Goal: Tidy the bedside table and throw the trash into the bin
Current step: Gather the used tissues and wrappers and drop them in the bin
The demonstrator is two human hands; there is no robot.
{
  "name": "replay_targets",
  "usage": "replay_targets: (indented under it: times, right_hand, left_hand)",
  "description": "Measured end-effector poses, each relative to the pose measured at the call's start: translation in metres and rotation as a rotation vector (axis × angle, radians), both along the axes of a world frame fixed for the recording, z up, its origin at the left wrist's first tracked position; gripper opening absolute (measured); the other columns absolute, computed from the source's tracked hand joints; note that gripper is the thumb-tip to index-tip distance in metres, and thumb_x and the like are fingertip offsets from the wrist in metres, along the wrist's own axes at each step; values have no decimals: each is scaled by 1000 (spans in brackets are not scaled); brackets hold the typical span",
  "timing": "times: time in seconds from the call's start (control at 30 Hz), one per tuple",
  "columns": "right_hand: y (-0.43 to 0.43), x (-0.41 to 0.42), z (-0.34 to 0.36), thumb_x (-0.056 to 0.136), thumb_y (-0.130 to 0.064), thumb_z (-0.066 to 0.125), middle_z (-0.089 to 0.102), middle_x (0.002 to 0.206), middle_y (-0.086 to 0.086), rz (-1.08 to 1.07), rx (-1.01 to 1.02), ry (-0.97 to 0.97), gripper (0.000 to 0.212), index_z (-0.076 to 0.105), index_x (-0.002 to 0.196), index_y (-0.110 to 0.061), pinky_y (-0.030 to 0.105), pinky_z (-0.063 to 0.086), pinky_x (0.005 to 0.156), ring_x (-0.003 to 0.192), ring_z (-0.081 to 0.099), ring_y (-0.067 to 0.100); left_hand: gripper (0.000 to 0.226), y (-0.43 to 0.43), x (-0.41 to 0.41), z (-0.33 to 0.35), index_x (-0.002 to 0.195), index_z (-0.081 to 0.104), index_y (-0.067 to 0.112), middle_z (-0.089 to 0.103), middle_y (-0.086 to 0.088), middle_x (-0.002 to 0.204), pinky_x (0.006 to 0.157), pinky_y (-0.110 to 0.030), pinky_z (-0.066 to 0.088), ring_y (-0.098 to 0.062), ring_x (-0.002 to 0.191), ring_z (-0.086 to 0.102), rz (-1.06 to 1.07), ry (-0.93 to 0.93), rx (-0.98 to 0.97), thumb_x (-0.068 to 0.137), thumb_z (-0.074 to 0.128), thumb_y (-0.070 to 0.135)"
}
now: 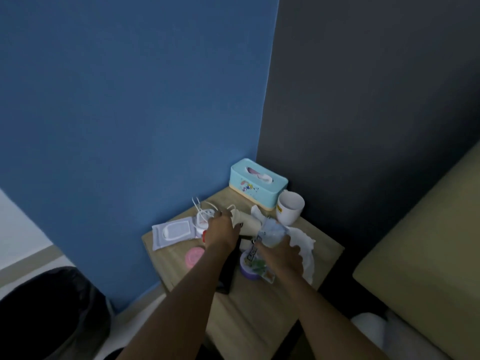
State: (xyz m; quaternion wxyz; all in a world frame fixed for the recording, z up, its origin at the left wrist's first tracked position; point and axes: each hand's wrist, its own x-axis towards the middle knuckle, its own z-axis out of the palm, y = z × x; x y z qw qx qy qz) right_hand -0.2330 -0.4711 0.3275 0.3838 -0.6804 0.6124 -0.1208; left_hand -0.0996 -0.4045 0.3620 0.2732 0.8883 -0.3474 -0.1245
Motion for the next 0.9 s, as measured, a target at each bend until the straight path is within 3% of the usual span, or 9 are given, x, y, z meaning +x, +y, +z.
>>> replay_targets:
  times: [0.1, 0.2, 0.33, 0.47, 0.67, 0.9]
  right_hand:
    - [0, 3, -14, 72, -64, 63, 45, 138, 12, 9, 37, 46, 89, 32, 143, -20, 43, 36, 102, 126, 44, 34]
    - [0, 2, -16, 71, -66, 62, 44, 134, 18, 39, 22, 129, 91, 31, 138, -12, 46, 40, 97, 121, 47, 38]
    - [4, 8, -28, 68, -72, 62, 28, 150, 19, 8, 24, 167, 108, 13, 151, -22, 47, 38, 102, 130, 40, 38]
    - [3, 11, -29, 69, -70, 62, 31, 147, 20, 22, 15, 192, 107, 12, 151, -21, 44, 41, 98, 127, 43, 37]
    - [-5, 11, -31, 68, -53, 76, 37, 144, 19, -26, 104, 38, 113, 8, 151, -17, 40, 47, 94, 123, 49, 35]
    - [-11, 8, -31, 70, -47, 78, 42, 140, 19, -18, 89, 48, 107, 14, 149, -14, 37, 47, 92, 120, 51, 35]
  left_hand:
    - [49, -13, 6, -13, 128, 50, 6, 53, -19, 128, 94, -46, 47, -37, 118, 51, -6, -16, 15, 89, 59, 34]
    - [48, -18, 10, -17, 127, 51, 6, 55, -20, 127, 94, -44, 46, -38, 117, 52, -7, -12, -11, 89, 60, 34]
    - [43, -19, 8, -27, 122, 56, 8, 61, -17, 122, 89, -39, 45, -35, 114, 55, -7, 9, -17, 89, 61, 35]
    - [31, -17, 4, -34, 113, 63, 8, 66, -17, 116, 90, -38, 47, -33, 111, 57, 1, 13, -8, 88, 62, 27]
    - [26, -15, 2, -35, 111, 60, 6, 65, -17, 115, 90, -39, 46, -34, 111, 56, -3, 28, -29, 90, 58, 21]
    - [39, -17, -1, -34, 118, 45, 8, 57, -20, 119, 88, -43, 46, -35, 110, 53, -12, 32, -132, 86, 63, 21]
